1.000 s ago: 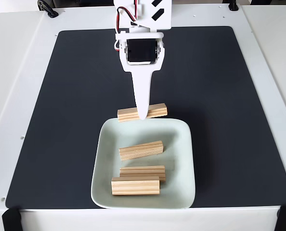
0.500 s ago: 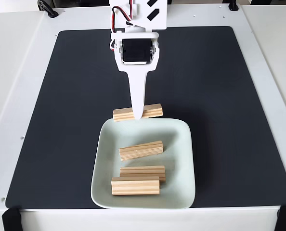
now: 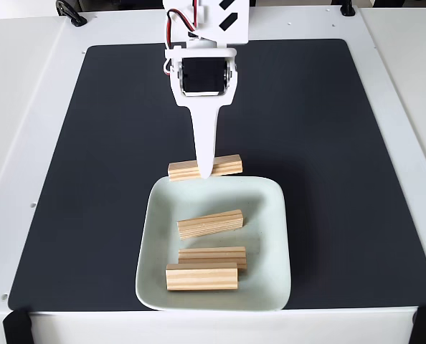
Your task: Pick up the wooden block and place them on the plate.
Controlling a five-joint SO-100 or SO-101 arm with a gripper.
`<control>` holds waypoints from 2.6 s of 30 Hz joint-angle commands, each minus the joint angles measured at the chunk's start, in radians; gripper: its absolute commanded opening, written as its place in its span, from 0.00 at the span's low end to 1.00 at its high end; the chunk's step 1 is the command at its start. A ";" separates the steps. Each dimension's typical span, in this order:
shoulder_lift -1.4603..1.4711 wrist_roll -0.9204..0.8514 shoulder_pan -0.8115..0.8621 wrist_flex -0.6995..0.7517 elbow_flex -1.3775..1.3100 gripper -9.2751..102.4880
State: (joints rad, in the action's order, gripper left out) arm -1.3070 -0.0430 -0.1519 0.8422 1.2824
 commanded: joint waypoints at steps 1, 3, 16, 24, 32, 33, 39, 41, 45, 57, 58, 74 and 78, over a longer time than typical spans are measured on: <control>-0.009 0.006 -0.009 -0.011 -0.049 0.24; -0.009 0.006 -0.009 -0.011 -0.049 0.32; -0.026 0.003 -0.017 -0.011 -0.041 0.42; -0.141 0.006 -0.028 -0.012 0.005 0.42; -0.479 0.005 -0.049 -0.264 0.394 0.28; -0.523 0.005 -0.052 -0.311 0.451 0.26; -0.788 0.006 -0.058 -0.454 0.689 0.18; -0.868 0.006 -0.060 -0.454 0.741 0.14; -1.029 0.006 -0.060 -0.456 0.868 0.07; -1.571 0.006 -0.052 -0.923 1.460 0.08; -1.606 0.006 -0.052 -0.933 1.493 0.08; -2.068 -0.009 -0.060 -0.827 1.887 0.09; -2.065 -0.011 -0.069 -0.673 1.887 0.09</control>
State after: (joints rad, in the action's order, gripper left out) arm -3.3548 -0.0460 -0.2102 0.0874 3.1631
